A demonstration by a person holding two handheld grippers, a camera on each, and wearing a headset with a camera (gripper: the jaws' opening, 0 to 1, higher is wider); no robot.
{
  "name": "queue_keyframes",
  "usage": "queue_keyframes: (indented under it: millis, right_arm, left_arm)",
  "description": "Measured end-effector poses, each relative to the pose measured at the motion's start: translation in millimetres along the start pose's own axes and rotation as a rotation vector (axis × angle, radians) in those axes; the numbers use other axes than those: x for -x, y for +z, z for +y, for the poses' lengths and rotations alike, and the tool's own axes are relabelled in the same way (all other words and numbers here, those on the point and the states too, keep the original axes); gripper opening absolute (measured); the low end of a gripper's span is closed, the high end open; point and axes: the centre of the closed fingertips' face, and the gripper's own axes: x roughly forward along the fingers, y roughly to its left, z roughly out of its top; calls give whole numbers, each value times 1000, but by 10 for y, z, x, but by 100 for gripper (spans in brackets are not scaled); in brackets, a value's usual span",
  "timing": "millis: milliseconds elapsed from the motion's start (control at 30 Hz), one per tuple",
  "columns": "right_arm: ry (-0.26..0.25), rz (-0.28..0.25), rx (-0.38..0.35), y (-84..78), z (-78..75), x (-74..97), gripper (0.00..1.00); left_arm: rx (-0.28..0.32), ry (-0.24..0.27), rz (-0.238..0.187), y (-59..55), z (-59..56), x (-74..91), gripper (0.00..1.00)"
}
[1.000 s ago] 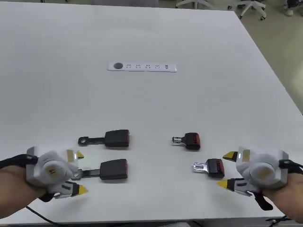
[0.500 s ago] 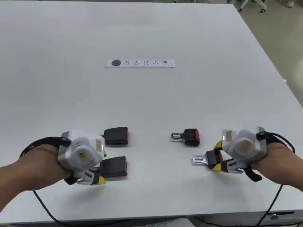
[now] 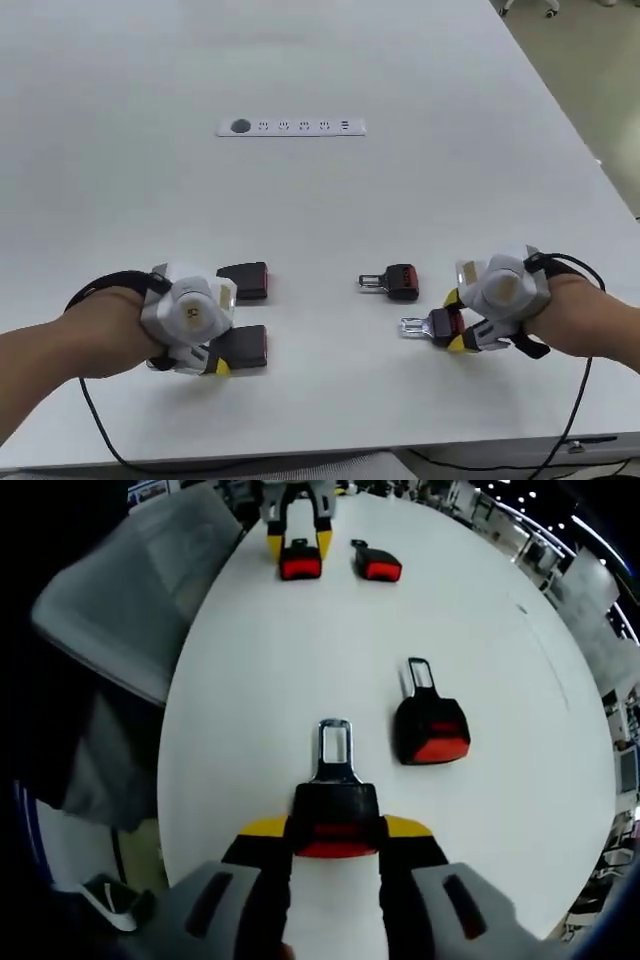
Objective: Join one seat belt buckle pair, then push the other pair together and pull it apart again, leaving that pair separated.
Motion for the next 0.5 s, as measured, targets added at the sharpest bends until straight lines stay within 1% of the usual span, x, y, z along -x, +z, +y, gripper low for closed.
queue_keyframes:
  millis: [67,133,200,267,367,500]
  right_arm:
    - [12,7,4,-4,-9,-9,34]
    - [22,11,-2,-6,-10,-19,34]
    - [18,10,-50,9,-9,-21,34]
    - [9,16,-29,40,1,-32,34]
    - [8,18,-20,83,25,-44,34]
    - [0,21,-27,115,37,-53,34]
  left_arm:
    - [0,-10,6,-2,-4,-4,33]
    - [28,-15,11,-8,-4,-6,33]
    - [39,-16,12,-12,-7,-6,33]
    - [42,-12,13,-17,-11,-7,33]
    - [41,-4,14,-24,-10,-5,33]
    - [50,4,7,-27,-8,-2,33]
